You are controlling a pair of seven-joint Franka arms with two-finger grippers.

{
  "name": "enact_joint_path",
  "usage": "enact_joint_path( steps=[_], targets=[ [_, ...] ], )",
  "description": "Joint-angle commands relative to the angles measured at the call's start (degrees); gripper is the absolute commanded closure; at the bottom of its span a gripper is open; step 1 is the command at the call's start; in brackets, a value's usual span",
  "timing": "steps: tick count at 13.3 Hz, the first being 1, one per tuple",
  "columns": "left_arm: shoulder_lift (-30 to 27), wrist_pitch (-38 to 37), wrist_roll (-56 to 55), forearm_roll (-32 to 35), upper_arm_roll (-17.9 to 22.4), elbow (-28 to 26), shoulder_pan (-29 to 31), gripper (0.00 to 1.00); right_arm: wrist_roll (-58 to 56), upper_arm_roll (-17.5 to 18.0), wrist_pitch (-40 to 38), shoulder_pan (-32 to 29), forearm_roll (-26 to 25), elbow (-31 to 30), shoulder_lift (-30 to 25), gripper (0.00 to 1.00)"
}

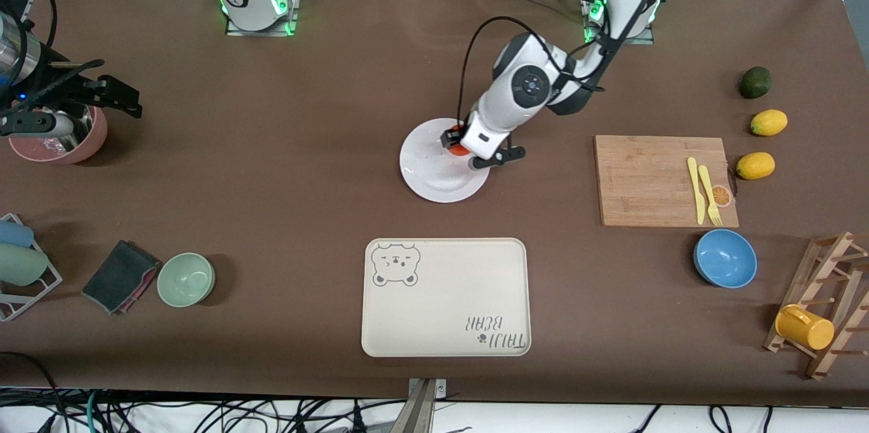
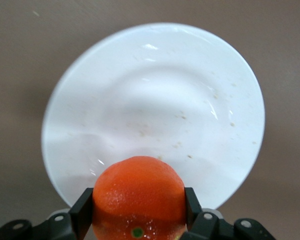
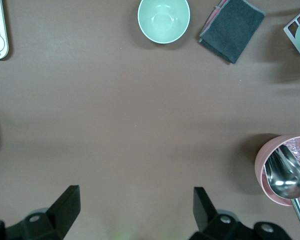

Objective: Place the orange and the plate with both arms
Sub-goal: 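Carry the orange to the white plate and release it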

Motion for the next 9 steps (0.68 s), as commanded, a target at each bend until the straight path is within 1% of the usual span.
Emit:
enact_joint_path(
  steps=[1,3,4,6,9],
  targets=[
    [4.3,-0.2,-1.9,-1.0,0.9,6.5,-2.3,1.0,-0.4,-0.1,-0.3,-0.2,0.7,-0.4,-0.7,0.0],
    [6.4,-0.1,-2.1,-0.8,1.2,8.3,-2.7,1.0,-0.4,-0.1,-0.3,-0.2,0.7,-0.4,-0.7,0.0],
    [6.9,1.2,-1.6,-0.1,1.9,8.3,-2.8,1.0,-0.7,-0.2,-0.3,-0.3,0.7,-0.4,-0.7,0.0],
    [7.4,1.7,-1.2,2.1,3.6,8.4,-2.8,1.0,-0.7,-0.2,-0.4,-0.3,0.7,-0.4,-0.7,0.0],
    [7.6,1.7,-1.3,3.8,3.9,8.7,-2.9,1.0,-0.8,-0.2,-0.4,-0.2,0.7,-0.4,-0.7,0.0]
  ],
)
